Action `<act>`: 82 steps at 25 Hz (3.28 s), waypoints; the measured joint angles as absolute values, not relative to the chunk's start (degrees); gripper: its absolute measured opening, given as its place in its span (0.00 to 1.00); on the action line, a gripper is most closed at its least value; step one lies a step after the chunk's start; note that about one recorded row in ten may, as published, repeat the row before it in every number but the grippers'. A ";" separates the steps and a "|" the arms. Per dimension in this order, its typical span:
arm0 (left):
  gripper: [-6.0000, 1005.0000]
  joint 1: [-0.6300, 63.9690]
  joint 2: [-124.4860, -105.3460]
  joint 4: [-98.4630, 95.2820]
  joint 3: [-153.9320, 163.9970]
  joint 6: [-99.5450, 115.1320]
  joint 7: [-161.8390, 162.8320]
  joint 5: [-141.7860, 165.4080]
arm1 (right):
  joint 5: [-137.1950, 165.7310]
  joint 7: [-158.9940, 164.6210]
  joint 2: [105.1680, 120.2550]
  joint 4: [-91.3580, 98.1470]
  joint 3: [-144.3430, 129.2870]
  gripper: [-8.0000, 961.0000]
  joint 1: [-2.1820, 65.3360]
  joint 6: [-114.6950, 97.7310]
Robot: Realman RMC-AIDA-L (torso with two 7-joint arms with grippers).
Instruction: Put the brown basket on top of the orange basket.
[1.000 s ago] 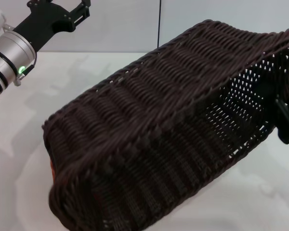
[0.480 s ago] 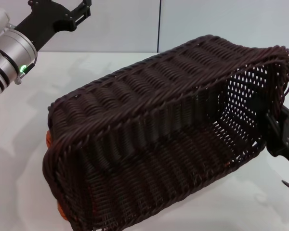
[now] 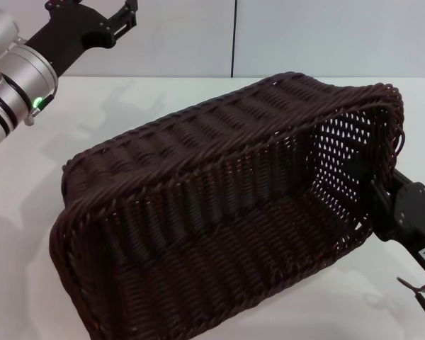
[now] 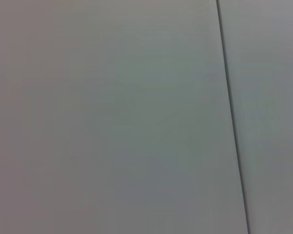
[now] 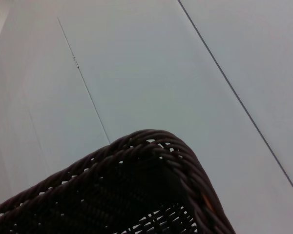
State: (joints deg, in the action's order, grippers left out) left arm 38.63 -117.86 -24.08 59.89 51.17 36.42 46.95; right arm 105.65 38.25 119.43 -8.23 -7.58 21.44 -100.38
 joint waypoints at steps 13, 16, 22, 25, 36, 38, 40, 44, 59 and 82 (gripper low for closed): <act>0.80 38.64 -117.86 -24.24 60.11 51.28 36.37 47.19 | 105.74 40.32 119.28 -8.93 -7.18 0.21 21.21 -97.79; 0.80 38.65 -117.86 -24.25 60.09 51.30 36.36 47.19 | 105.73 40.38 119.26 -9.01 -7.09 0.27 21.31 -97.64; 0.79 38.65 -117.86 -24.14 60.10 51.34 36.28 47.08 | 105.74 40.84 119.18 -8.54 -6.91 0.51 21.62 -97.52; 0.79 38.41 -117.86 -24.07 59.86 51.63 36.28 46.79 | 105.71 40.57 119.17 -7.56 -6.48 0.61 21.62 -98.02; 0.79 34.85 -118.37 -23.87 58.60 57.70 36.16 41.67 | 105.53 39.91 118.88 2.59 6.38 0.64 24.84 -101.45; 0.79 33.72 -118.41 -23.83 58.61 58.83 36.16 40.41 | 104.77 38.57 118.85 4.20 11.01 0.64 26.01 -99.78; 0.79 32.72 -118.45 -23.81 58.65 59.72 36.15 39.53 | 102.66 36.37 118.75 4.80 13.69 0.64 26.96 -98.75; 0.79 29.48 -118.55 -21.88 58.67 64.27 35.09 33.54 | 96.78 34.29 118.49 7.10 14.92 0.64 29.05 -96.98; 0.79 25.68 -118.68 -12.99 58.71 77.78 32.54 20.66 | 85.89 23.29 118.52 7.56 15.09 0.64 35.76 -87.90; 0.79 25.86 -118.74 -10.52 59.33 78.23 32.44 20.54 | 82.71 23.20 118.71 4.70 15.12 0.64 35.68 -87.81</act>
